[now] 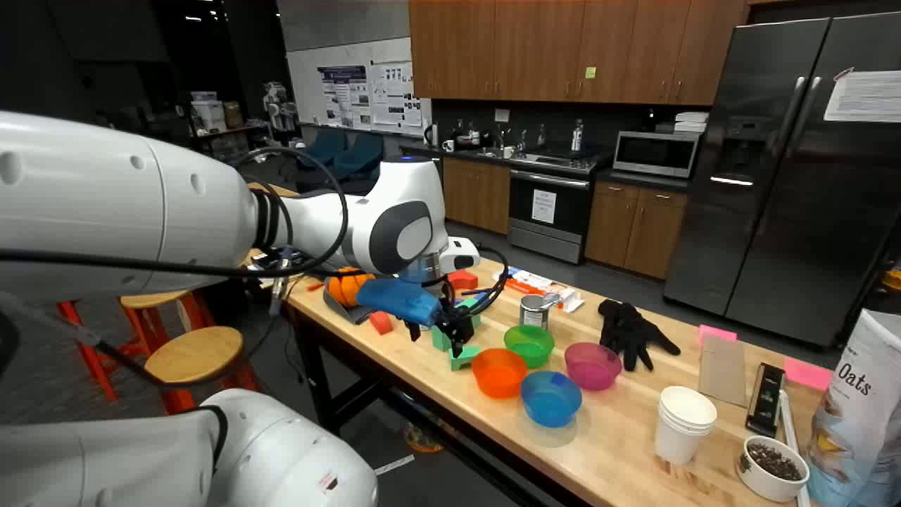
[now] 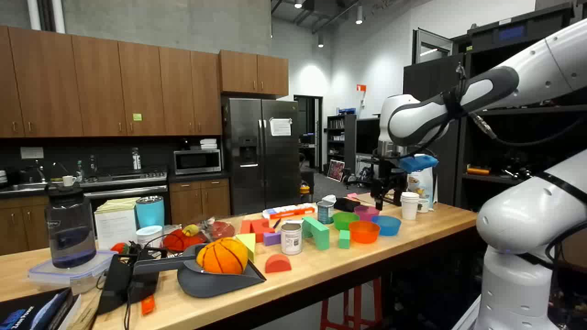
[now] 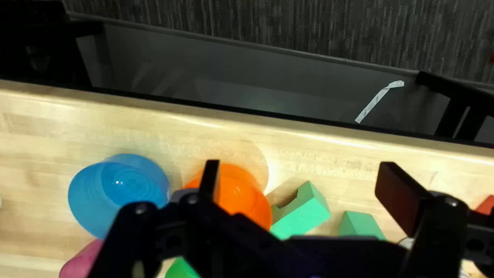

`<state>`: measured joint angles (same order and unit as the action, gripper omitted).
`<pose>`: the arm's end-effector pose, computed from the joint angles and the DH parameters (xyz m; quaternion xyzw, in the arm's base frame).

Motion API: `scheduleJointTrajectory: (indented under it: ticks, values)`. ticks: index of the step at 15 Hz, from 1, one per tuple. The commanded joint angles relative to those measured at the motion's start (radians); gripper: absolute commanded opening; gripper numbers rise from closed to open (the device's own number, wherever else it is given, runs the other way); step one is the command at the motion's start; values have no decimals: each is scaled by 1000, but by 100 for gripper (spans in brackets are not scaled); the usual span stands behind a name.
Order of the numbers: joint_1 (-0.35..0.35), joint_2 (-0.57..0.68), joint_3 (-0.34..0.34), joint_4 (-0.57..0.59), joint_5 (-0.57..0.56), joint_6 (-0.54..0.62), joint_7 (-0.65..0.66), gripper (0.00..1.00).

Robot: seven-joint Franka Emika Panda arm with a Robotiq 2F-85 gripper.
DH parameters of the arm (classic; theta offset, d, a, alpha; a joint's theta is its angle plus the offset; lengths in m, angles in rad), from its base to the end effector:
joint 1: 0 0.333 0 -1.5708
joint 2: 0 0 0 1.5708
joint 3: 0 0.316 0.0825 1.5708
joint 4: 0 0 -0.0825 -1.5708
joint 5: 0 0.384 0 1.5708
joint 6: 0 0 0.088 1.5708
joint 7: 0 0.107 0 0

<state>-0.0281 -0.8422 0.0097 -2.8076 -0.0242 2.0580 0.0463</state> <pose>0.3028 -0.0071 0.4351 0.9984 -0.0286 0.0464 0.0140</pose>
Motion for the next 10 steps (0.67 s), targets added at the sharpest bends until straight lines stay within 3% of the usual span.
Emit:
scheduleJointTrajectory:
  ticks: [1,10]
  values:
    - [0,1,0,-8,0,-8,0,100]
    - [0,13,0,-25,0,-8,0,100]
